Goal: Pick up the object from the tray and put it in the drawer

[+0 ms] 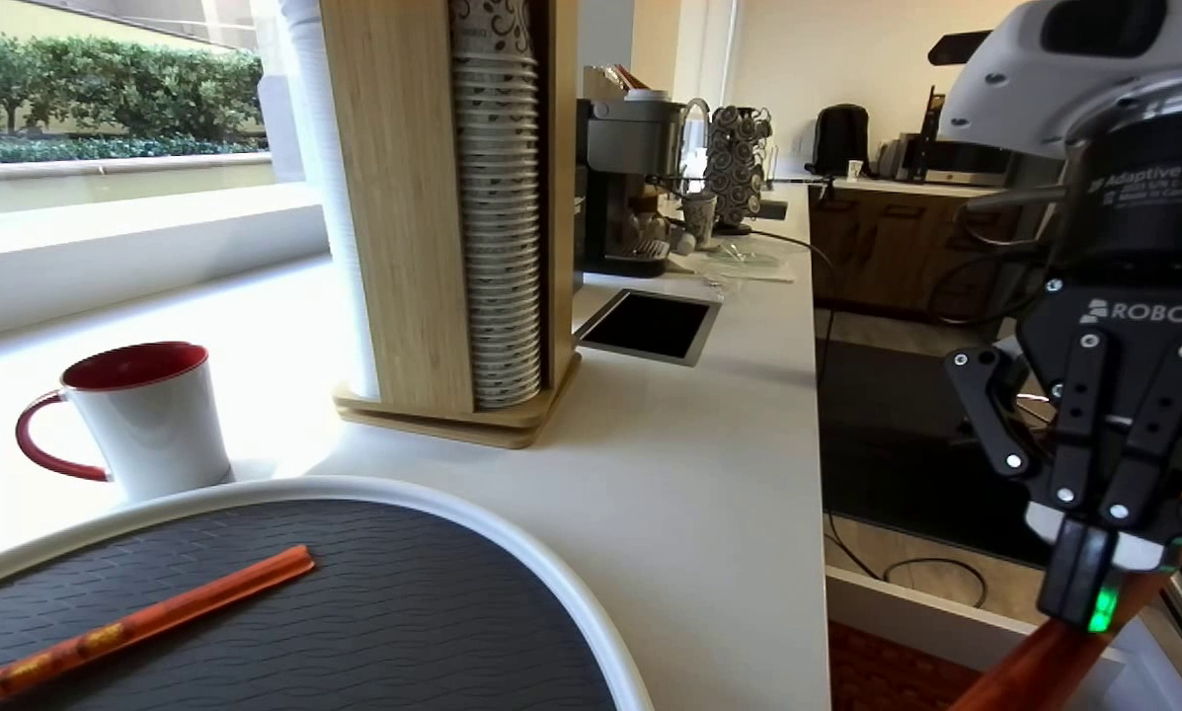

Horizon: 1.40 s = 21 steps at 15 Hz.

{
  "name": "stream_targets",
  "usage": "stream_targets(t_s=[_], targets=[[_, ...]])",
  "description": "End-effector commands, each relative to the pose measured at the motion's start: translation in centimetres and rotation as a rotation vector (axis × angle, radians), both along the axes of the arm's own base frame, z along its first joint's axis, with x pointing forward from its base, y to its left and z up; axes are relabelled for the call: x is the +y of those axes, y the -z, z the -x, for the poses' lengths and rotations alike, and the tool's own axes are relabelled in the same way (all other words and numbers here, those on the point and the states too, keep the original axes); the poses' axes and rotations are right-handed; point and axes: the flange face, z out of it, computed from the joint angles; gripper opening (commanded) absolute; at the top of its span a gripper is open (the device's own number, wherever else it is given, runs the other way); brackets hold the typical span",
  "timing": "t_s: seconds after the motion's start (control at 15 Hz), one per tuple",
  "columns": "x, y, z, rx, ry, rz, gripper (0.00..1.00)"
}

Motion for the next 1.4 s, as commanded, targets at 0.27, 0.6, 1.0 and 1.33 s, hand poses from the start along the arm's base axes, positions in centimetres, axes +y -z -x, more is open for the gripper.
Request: stream_targets(t_s=[0.27, 0.6, 1.0, 1.33], targets=[[2.7, 2.9, 0.4, -0.003, -0.023, -0.045, 0.0], [5.5, 7.6, 1.6, 0.024, 0.024, -0.037, 0.0], [7.4, 13.5, 4.1, 0.066, 0.154, -0.02, 0.0], [6.2, 18.7, 7.0, 0.167, 0.348, 0.045, 0.0]])
